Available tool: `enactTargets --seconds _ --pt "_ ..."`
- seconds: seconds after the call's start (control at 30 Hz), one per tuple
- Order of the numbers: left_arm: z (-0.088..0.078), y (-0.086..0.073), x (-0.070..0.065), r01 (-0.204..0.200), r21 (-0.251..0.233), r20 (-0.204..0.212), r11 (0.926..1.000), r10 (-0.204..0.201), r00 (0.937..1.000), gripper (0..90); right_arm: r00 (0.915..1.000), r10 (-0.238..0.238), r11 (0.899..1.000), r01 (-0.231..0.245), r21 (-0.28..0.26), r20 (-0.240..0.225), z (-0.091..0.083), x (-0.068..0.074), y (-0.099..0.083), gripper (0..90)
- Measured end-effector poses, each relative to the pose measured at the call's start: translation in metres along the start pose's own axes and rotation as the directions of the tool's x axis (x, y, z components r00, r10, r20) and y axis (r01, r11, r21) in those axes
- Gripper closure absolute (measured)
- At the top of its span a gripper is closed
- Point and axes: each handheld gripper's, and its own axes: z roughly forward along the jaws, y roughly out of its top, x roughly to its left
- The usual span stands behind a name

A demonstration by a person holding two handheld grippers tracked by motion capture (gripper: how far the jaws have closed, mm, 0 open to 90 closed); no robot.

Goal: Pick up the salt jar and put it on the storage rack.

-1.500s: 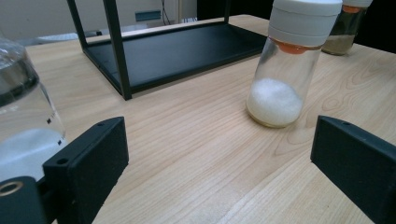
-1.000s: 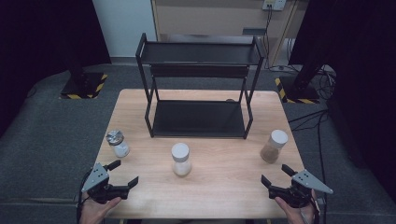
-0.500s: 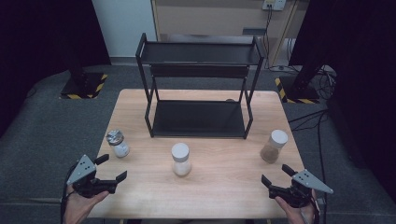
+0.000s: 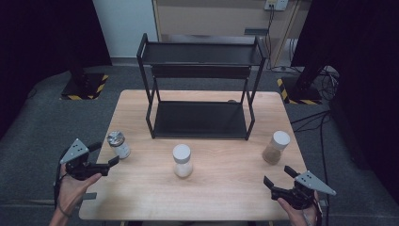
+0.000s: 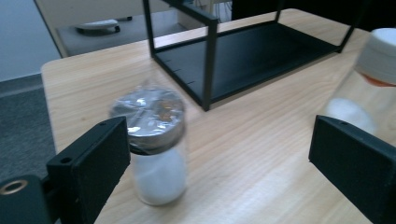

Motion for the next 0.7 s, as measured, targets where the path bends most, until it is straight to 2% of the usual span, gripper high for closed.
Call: enactTargets --seconds 0.03,0.07,0.17,0.23,0.27,0.37,0.53,0.7 --pt "0.002 -0.002 0.006 0.034 -0.014 0.016 0.9993 -0.034 0.9993 4.5 1.0000 -0.001 1.000 0.001 -0.001 0.000 0.000 0.000 0.000 6.4" --pt "0.005 -0.003 0.010 0.050 -0.019 0.018 0.9985 -0.050 0.9986 4.6 1.0000 0.001 1.000 -0.001 -0.001 0.000 0.000 0.000 0.000 6.4" --pt "0.012 -0.005 0.019 0.077 -0.027 0.024 0.9967 -0.076 0.9968 4.9 1.0000 0.005 1.000 -0.005 -0.001 -0.001 0.000 -0.001 0.000 6.6" --pt "0.016 -0.004 0.023 0.074 -0.026 0.017 0.9969 -0.074 0.9971 5.4 1.0000 0.002 1.000 -0.002 -0.001 -0.001 0.000 0.000 0.000 6.6" --pt "0.019 -0.005 0.025 0.091 -0.033 0.026 0.9953 -0.090 0.9956 5.5 1.0000 0.002 1.000 -0.002 -0.002 -0.001 0.000 -0.001 0.000 6.7" --pt "0.026 -0.004 0.029 0.084 -0.024 0.021 0.9961 -0.084 0.9962 6.0 1.0000 0.008 1.000 -0.008 -0.002 -0.002 0.000 -0.001 -0.001 6.7" --pt "0.039 -0.003 0.036 0.097 -0.016 0.024 0.9951 -0.097 0.9950 6.7 0.9999 0.015 1.000 -0.015 -0.003 -0.002 0.000 -0.002 -0.001 6.9" --pt "0.050 -0.005 0.042 0.097 -0.006 0.018 0.9953 -0.096 0.9952 10.4 0.9999 0.016 1.000 -0.016 -0.005 -0.003 0.000 -0.002 -0.001 7.0"
